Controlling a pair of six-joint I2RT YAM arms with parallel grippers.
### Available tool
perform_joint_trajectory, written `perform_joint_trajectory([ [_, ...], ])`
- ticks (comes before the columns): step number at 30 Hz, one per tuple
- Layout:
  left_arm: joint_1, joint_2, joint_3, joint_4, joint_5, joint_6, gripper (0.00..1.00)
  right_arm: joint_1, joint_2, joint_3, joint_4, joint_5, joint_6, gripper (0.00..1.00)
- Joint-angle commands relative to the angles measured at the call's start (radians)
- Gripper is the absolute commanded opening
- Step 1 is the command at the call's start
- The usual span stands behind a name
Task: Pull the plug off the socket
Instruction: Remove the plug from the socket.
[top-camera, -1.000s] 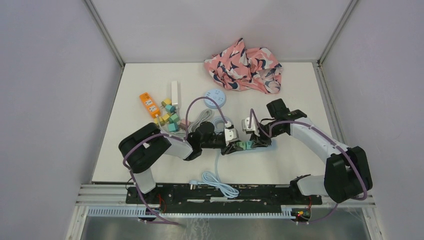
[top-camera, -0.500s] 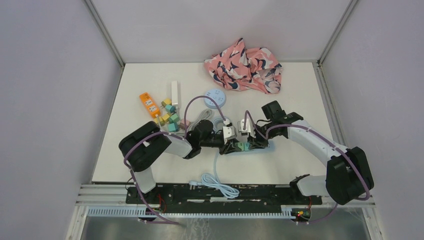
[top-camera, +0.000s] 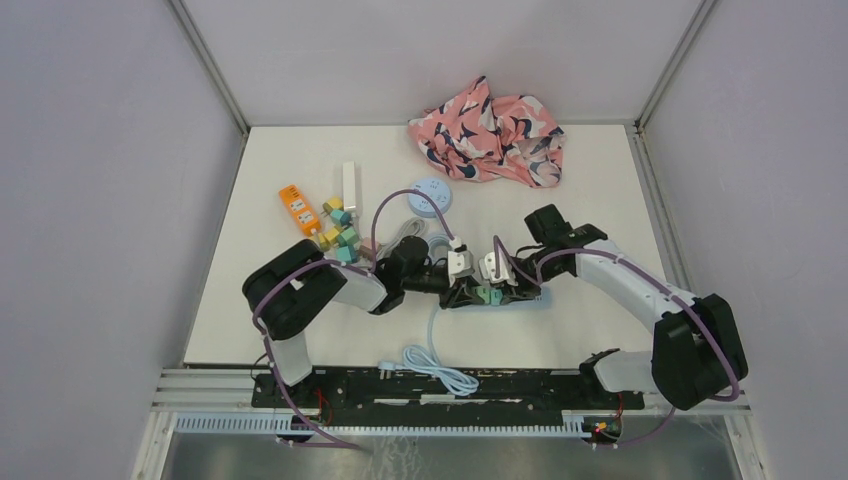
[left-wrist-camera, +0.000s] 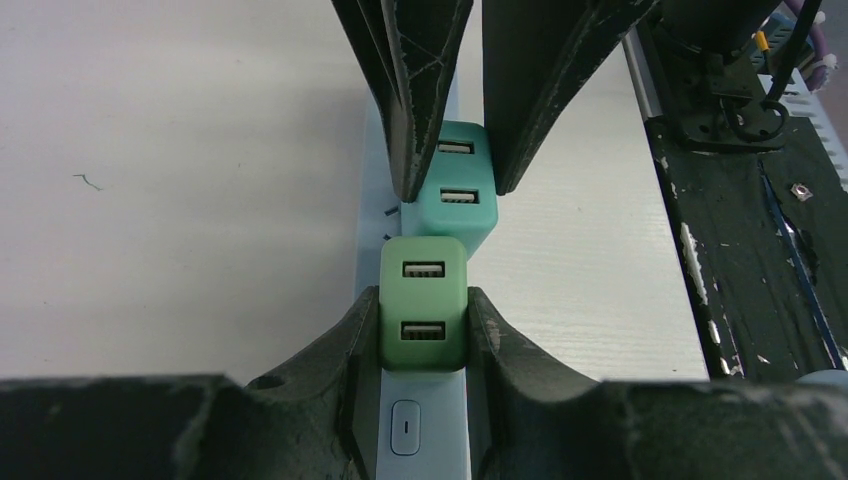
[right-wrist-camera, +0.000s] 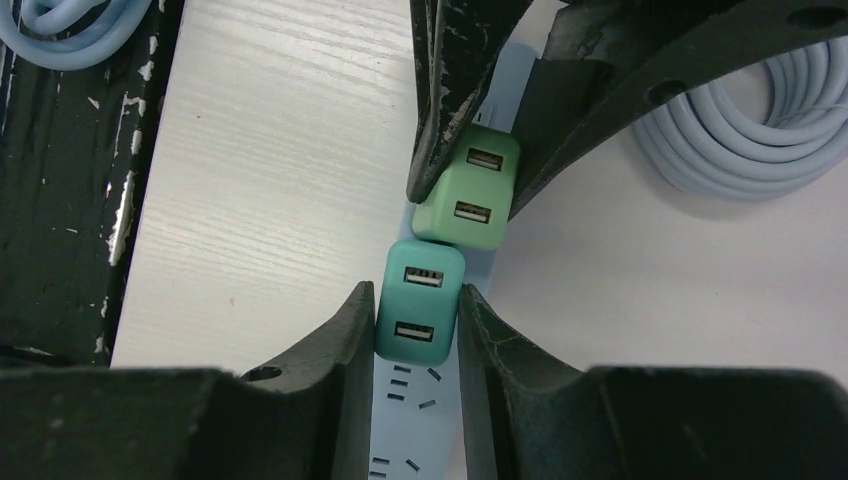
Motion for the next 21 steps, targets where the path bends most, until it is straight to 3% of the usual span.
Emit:
perform_joint_trajectory([
  [1,0.022,0.058,-0.002,-0.138,-0.103,-0.006,0.03,0.095,0.004,0.044,0.036,-0.287,0.134,0.00],
  [4,0.021,0.062,-0.003,-0.141,-0.104,-0.005,0.03,0.051,0.001,0.046,0.197,-0.258,0.349,0.00],
  [7,0.022,0.066,-0.004,-0.147,-0.105,-0.001,0.03,-0.036,-0.014,0.039,0.225,-0.229,0.374,0.00],
  [13,0.029,0.073,0.004,-0.169,-0.100,0.018,0.03,-0.099,-0.034,0.042,0.000,-0.259,0.115,0.00],
  [18,0.030,0.089,0.011,-0.179,-0.100,0.020,0.03,-0.013,0.018,0.085,-0.219,-0.311,-0.131,0.00],
  [21,0.031,0.095,0.015,-0.175,-0.096,0.014,0.03,0.056,0.016,0.073,-0.132,-0.335,-0.032,0.00],
])
